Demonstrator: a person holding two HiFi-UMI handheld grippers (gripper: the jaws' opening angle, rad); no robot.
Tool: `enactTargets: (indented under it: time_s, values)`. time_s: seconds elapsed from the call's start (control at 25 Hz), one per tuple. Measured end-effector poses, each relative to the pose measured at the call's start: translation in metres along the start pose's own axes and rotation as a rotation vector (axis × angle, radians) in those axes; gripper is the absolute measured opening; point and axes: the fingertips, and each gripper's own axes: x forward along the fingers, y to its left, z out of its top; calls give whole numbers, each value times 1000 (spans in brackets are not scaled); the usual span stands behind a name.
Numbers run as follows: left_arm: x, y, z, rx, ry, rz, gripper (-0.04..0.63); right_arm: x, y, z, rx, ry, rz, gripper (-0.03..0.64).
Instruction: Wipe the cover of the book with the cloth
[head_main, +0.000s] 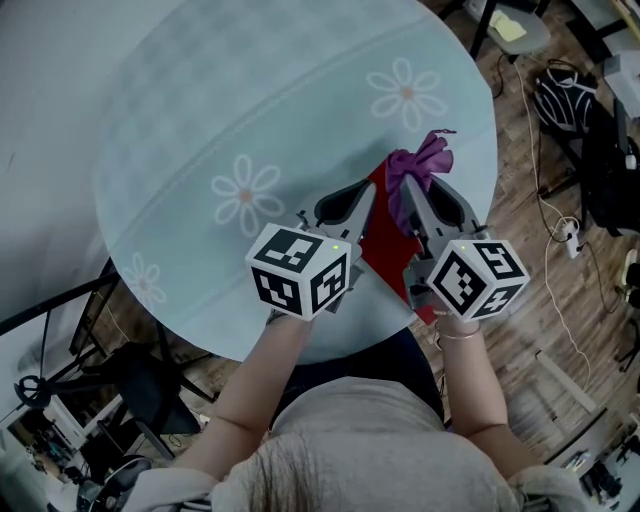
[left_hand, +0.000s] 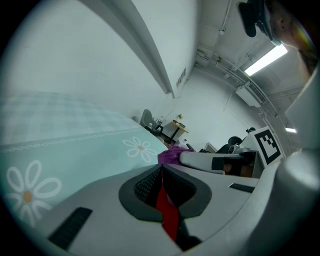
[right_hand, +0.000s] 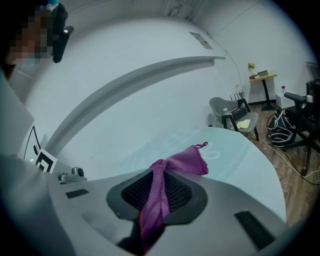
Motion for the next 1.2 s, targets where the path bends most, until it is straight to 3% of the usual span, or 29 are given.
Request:
enactTargets:
  time_s: [0.6, 1.2]
  values:
    - [11, 15, -9, -51, 46, 56, 18, 26, -26, -17, 0, 110, -68, 71]
    - [12, 13, -21, -27, 96, 47, 18, 30, -28, -25, -48, 145, -101, 71]
